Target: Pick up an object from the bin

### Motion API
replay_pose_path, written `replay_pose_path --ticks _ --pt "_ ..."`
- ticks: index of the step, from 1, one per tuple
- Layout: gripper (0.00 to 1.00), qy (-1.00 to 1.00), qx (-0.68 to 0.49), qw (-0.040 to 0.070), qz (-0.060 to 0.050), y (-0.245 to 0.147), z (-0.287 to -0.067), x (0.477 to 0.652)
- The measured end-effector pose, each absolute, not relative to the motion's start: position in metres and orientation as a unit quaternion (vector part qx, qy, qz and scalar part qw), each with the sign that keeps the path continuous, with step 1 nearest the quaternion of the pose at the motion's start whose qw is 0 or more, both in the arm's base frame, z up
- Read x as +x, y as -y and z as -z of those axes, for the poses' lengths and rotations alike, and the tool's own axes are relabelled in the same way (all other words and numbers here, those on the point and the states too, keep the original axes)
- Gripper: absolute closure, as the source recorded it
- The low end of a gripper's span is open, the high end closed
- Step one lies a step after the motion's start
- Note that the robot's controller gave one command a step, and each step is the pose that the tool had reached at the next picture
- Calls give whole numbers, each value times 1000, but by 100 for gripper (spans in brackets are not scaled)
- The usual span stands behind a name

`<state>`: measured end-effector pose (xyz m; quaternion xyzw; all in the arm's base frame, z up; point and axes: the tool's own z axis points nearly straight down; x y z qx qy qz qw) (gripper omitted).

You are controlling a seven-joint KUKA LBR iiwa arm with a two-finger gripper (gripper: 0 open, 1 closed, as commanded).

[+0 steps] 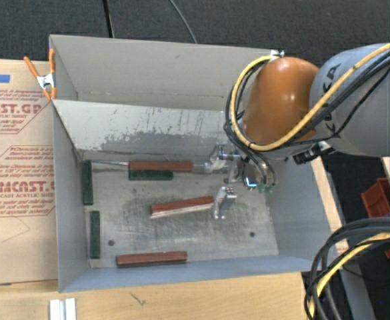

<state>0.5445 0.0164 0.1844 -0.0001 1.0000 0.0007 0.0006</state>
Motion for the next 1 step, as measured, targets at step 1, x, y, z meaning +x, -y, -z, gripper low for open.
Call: replay_pose_path --ticks 1 --pt "0 -1000 0 1 -1 -16 -184 544"
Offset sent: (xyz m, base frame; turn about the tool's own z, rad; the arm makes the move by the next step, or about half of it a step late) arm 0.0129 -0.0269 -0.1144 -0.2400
